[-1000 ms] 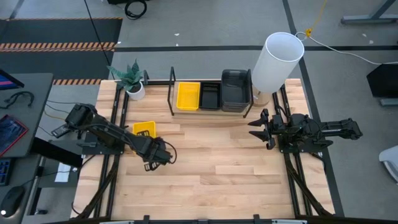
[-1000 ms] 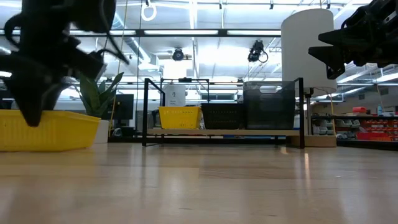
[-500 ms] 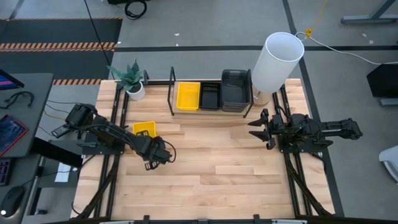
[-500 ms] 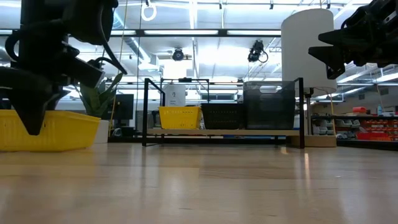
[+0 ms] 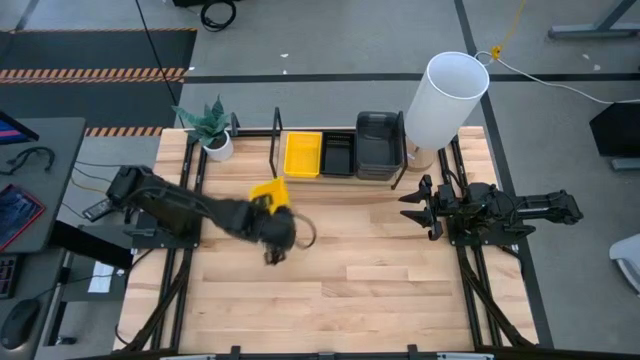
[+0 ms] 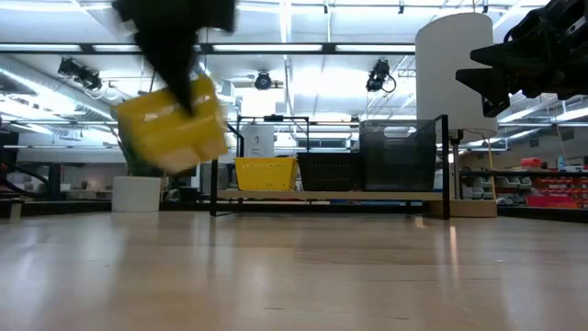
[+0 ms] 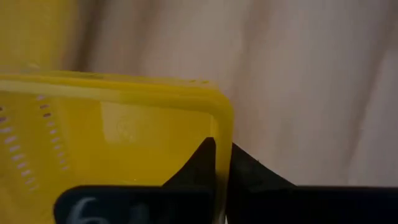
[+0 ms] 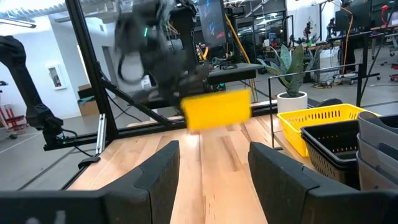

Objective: Stack baskets on shelf by color
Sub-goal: Stack the stacked yellow baskets on the yellow basket on the shelf

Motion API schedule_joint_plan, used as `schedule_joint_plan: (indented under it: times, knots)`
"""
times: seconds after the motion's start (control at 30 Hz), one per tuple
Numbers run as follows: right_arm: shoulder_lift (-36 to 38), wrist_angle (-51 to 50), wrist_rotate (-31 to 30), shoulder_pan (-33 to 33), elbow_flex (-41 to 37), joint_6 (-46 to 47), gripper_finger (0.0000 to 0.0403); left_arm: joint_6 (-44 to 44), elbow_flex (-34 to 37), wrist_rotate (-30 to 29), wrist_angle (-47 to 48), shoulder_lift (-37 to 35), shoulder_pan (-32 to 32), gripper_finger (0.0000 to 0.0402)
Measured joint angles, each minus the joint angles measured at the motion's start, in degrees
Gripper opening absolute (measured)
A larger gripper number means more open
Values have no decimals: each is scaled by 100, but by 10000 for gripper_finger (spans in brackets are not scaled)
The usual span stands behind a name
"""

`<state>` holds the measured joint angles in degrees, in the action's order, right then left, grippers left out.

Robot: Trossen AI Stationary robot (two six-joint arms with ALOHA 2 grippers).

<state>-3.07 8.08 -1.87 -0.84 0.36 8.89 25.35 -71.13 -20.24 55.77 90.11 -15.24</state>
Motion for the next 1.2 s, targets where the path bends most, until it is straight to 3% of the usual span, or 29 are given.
schedule_joint_plan:
  times: [0.13,0.37,0.47,0.63,0.87,1.07,1.2]
  knots:
    - [0,0,0,2,0,2,197,-957,-644,-422,-485,-2,518,10]
    - [0,0,0,0,0,0,197,-2805,-738,-680,-2206,85,1700,10]
    - [-2,-3,-2,2,0,1,197,-3206,-722,-611,-2148,244,2283,10]
    - [11,-4,2,0,0,0,197,-3447,-729,148,-2370,495,2998,10]
    - [-38,2,0,0,0,1,197,-3761,-726,1003,-1995,706,3345,10]
    - [-39,4,0,0,0,2,197,-4012,-726,1113,-1924,793,3300,11]
    - [-39,6,0,1,0,2,197,-4254,-729,1126,-1925,789,3271,36]
